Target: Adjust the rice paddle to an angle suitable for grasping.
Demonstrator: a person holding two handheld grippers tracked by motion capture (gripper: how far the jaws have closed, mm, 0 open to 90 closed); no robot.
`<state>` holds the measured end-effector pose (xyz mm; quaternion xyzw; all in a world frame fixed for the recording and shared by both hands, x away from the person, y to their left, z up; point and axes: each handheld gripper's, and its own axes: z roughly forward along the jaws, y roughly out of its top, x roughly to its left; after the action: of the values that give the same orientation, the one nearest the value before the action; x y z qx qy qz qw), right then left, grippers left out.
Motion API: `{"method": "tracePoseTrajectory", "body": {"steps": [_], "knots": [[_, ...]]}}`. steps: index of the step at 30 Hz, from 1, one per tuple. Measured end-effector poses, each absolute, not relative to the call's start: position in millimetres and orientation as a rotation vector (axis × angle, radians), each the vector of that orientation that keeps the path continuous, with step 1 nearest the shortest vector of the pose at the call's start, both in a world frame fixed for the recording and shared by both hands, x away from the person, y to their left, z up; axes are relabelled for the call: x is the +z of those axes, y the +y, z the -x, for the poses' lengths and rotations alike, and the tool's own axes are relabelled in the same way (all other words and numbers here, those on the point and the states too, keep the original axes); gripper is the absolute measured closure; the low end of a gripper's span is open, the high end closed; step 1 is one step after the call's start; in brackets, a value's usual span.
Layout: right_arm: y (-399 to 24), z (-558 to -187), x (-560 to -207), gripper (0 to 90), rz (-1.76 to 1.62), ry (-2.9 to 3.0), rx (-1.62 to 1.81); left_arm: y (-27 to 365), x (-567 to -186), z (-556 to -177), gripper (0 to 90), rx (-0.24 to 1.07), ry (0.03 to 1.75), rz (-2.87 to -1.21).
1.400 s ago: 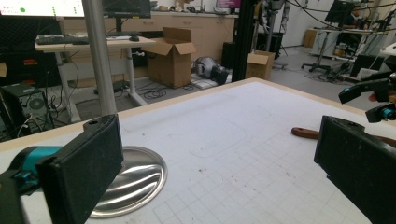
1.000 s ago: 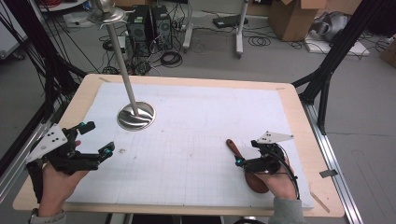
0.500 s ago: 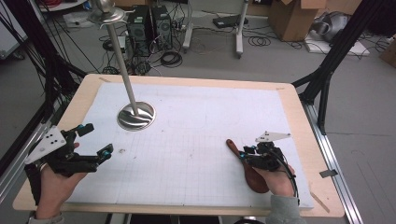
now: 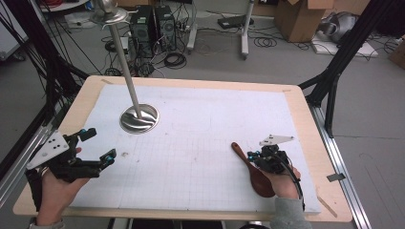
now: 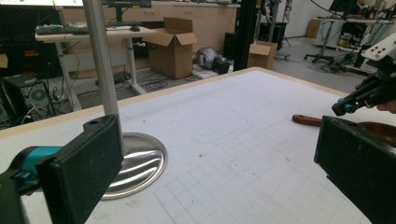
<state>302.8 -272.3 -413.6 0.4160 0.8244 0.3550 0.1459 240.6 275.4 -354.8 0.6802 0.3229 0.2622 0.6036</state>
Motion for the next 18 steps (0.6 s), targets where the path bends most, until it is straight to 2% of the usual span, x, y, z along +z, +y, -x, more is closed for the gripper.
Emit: {"method": "tracePoseTrajectory", "body": {"steps": [18], "knots": [[-265.4,-320.9,-423.0,89.5,-1.168,2.42,0.949,282.3,-364.2,-230.3,1.8,0.62,0.783,-1.608]]}}
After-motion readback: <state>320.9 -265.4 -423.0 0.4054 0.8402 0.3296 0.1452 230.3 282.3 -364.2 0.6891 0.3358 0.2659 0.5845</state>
